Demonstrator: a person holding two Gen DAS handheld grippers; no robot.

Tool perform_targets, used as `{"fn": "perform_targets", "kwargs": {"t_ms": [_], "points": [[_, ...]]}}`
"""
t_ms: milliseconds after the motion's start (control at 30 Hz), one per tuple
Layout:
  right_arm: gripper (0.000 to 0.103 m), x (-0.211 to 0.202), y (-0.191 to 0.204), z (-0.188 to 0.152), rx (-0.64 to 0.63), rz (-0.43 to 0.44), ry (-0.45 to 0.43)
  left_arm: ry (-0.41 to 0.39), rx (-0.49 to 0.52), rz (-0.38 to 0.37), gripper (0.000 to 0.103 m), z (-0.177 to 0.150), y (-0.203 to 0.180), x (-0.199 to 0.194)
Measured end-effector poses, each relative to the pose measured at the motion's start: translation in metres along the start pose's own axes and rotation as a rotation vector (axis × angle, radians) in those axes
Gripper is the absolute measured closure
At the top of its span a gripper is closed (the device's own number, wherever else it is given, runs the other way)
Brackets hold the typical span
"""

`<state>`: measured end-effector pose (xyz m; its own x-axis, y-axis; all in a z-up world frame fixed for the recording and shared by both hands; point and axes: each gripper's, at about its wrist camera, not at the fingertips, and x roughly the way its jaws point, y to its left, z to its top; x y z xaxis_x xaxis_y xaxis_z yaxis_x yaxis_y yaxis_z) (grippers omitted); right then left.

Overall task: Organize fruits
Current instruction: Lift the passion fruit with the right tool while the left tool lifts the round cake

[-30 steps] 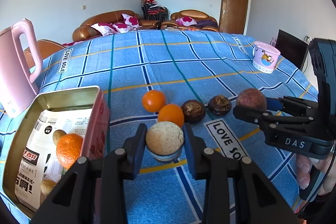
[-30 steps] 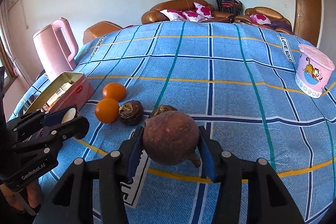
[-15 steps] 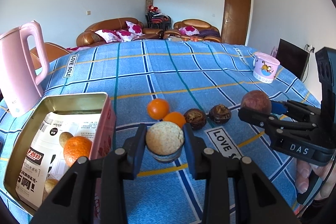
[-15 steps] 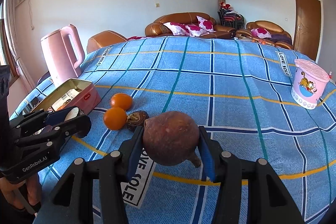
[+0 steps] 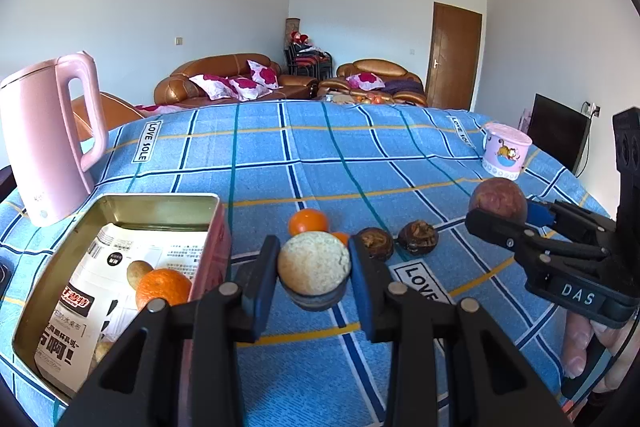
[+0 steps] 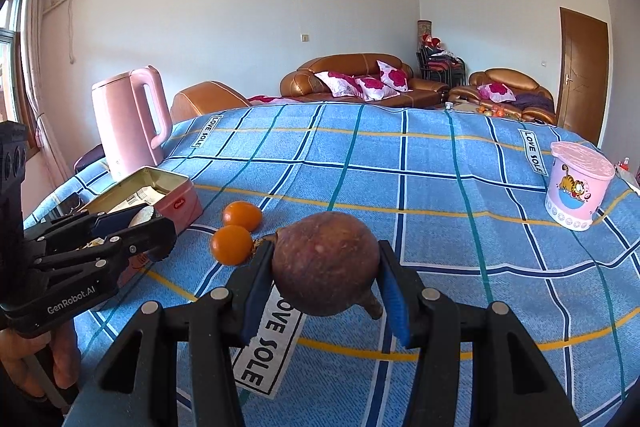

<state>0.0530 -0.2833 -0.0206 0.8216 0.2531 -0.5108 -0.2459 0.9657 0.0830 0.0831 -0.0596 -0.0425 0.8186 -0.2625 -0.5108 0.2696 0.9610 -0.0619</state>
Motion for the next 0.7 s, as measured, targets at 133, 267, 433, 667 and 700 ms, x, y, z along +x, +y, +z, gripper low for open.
{"fn": "perform_targets", "kwargs": {"t_ms": [133, 267, 433, 667, 700], "points": [[0.051, -0.004, 0.001, 0.000, -0.005, 0.000, -0.020, -0.024, -0.001, 0.004, 0.067, 0.000, 0.000, -0.004], [0.051, -0.006, 0.001, 0.000, -0.004, -0.004, -0.035, -0.043, -0.002, 0.009, 0.067, 0.001, 0.000, -0.008], [0.051, -0.012, -0.001, -0.001, -0.002, -0.011, -0.062, -0.062, -0.003, 0.010, 0.067, 0.001, 0.000, -0.011], [0.051, -0.019, 0.001, -0.002, -0.015, -0.019, -0.095, -0.092, -0.004, 0.016, 0.067, 0.001, 0.001, -0.016], [0.051, -0.020, 0.001, -0.002, -0.017, -0.019, -0.099, -0.095, -0.003, 0.016, 0.067, 0.001, 0.000, -0.017]]}}
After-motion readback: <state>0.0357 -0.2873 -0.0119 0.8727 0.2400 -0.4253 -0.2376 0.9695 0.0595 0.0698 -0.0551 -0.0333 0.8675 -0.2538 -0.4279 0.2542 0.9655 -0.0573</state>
